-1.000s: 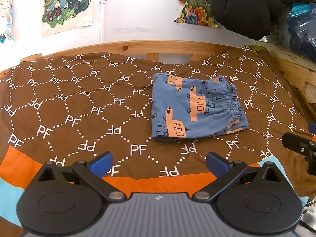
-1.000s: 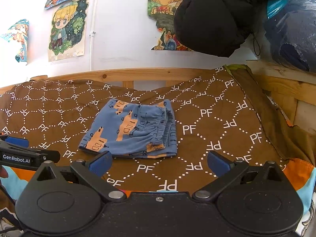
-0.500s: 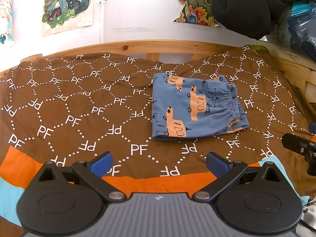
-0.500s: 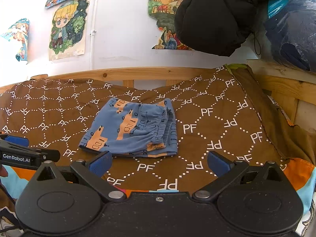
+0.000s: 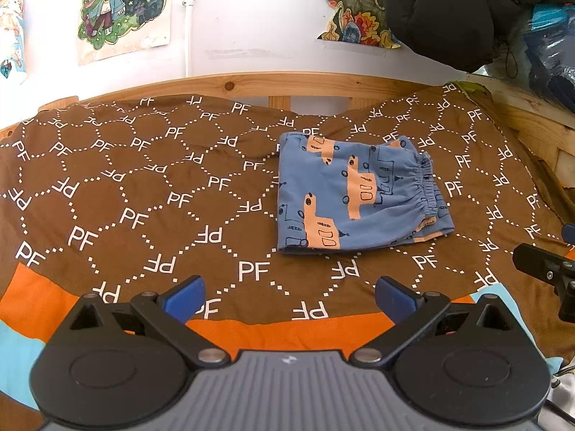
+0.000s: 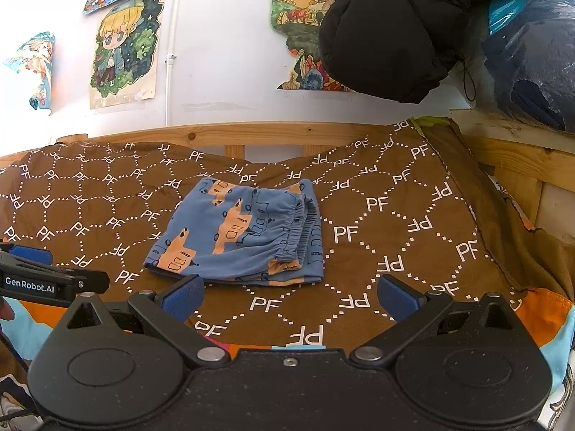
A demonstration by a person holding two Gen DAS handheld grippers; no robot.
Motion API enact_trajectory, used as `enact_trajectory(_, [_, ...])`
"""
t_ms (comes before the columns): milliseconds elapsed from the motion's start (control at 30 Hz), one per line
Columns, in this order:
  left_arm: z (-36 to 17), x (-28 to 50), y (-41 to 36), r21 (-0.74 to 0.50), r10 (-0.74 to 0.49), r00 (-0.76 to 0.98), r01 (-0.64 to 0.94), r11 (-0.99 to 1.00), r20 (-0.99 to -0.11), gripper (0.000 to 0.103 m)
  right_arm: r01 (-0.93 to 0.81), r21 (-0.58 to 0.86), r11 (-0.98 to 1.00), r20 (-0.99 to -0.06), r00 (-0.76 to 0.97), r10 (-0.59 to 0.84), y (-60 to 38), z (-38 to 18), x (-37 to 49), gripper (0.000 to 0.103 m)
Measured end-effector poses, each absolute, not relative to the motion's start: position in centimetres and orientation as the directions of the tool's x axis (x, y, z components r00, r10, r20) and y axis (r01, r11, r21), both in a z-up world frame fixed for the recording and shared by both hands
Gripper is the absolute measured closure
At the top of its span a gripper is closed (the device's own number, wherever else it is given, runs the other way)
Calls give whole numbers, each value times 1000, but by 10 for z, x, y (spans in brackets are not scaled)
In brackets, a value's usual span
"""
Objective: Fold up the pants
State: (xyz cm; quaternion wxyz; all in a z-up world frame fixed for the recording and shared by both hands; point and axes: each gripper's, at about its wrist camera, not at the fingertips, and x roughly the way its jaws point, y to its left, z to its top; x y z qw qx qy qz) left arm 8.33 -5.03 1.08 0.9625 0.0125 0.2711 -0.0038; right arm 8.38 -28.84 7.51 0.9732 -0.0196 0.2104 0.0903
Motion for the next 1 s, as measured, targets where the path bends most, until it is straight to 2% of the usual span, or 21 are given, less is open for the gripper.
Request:
enact_trajectory(600, [11,83,-50,9,-20,851,28,1000,-525,0,-185,0,983,-413,895,168,-289,75,84,1])
enact_trajectory(1000, [11,81,-51,28,29,843,-16,999,-537,0,-186,-2,982,-414,895,169,-288,75,84,1])
